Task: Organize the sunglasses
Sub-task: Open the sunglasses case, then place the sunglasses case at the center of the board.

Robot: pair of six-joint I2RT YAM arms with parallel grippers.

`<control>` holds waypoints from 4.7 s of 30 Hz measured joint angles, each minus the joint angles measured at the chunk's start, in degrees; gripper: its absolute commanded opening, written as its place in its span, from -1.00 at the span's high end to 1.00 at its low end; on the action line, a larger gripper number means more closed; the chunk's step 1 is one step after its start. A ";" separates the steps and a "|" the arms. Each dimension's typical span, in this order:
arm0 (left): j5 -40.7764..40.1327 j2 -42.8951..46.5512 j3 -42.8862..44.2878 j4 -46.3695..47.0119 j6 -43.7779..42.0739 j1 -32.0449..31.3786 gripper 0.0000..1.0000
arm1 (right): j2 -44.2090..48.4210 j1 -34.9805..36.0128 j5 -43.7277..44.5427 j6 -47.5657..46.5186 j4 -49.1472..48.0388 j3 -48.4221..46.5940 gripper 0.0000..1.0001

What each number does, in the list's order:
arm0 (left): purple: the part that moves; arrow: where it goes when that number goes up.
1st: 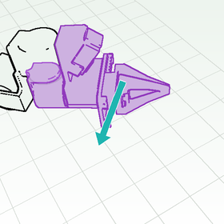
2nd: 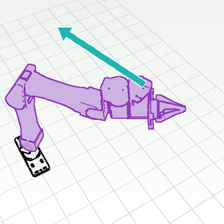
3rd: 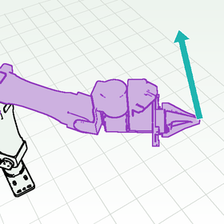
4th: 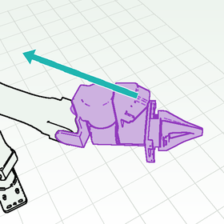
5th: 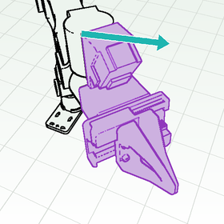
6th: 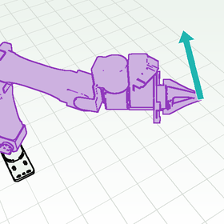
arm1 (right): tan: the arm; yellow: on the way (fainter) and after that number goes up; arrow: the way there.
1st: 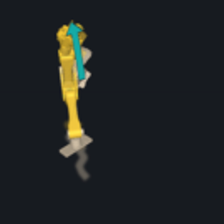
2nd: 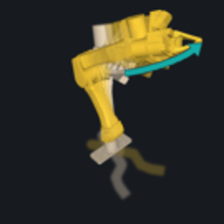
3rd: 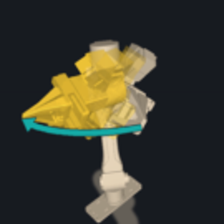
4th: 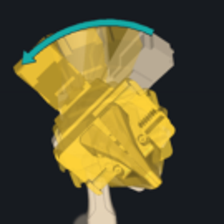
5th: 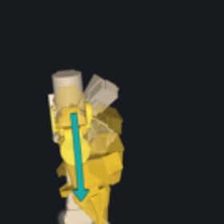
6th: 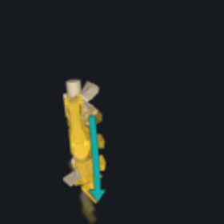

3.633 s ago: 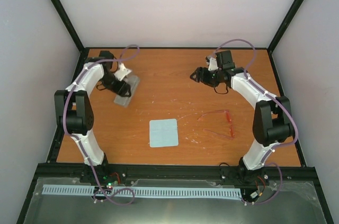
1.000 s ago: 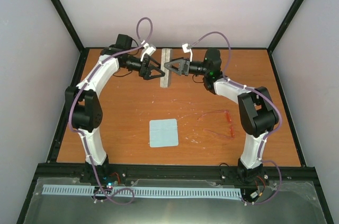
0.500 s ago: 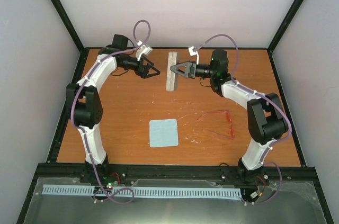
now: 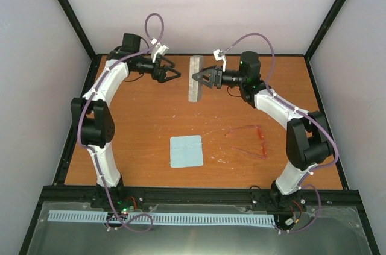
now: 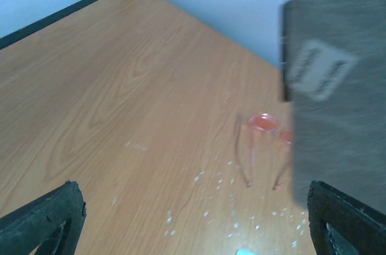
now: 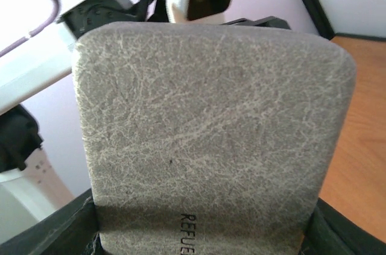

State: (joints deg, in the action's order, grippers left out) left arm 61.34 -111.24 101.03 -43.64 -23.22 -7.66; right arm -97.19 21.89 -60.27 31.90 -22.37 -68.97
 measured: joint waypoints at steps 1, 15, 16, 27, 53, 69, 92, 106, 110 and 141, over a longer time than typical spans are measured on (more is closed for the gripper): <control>0.85 0.11 0.87 -0.13 0.04 -0.85 -0.99 | -0.28 0.00 0.72 -0.66 0.48 -0.76 0.94; 3.58 1.81 -0.28 -1.36 -0.02 -6.47 -0.99 | -1.86 -0.59 2.64 -3.04 2.32 -3.54 0.95; 3.58 1.81 -0.28 -1.40 -0.04 -6.47 -0.99 | -1.86 -0.57 2.67 -3.41 2.56 -3.61 0.94; 11.39 3.87 -0.28 -6.12 -2.82 -8.02 -0.99 | -1.88 -0.48 5.42 -6.03 5.05 -3.63 0.95; 9.57 -0.37 -1.01 1.62 2.75 -10.10 -0.99 | -2.05 -0.61 0.81 -0.83 -0.33 -3.02 0.94; 11.34 -7.72 4.81 -4.46 -0.72 -6.86 -0.99 | 1.90 -2.86 3.91 -5.35 8.57 -0.98 0.94; 6.64 -16.06 12.92 -2.03 0.20 -6.14 -0.99 | 5.14 -3.52 3.32 -5.01 12.81 -0.83 0.94; 8.85 -4.59 -0.50 5.53 6.38 -3.54 -0.99 | 6.08 -1.92 8.98 -2.38 -0.31 2.86 0.95; 8.50 0.98 -9.46 11.32 9.94 -2.97 -0.99 | 5.44 -1.90 11.50 0.59 -6.82 2.86 0.94; 9.75 -0.46 -7.28 25.11 24.20 -7.43 0.99 | 2.86 -1.97 12.52 6.08 -14.73 2.89 0.86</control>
State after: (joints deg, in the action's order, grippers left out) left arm 71.09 -111.70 93.76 -18.52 0.97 -15.09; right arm -94.32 19.92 -47.75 37.98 -37.10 -66.08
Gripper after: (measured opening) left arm 0.149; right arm 0.660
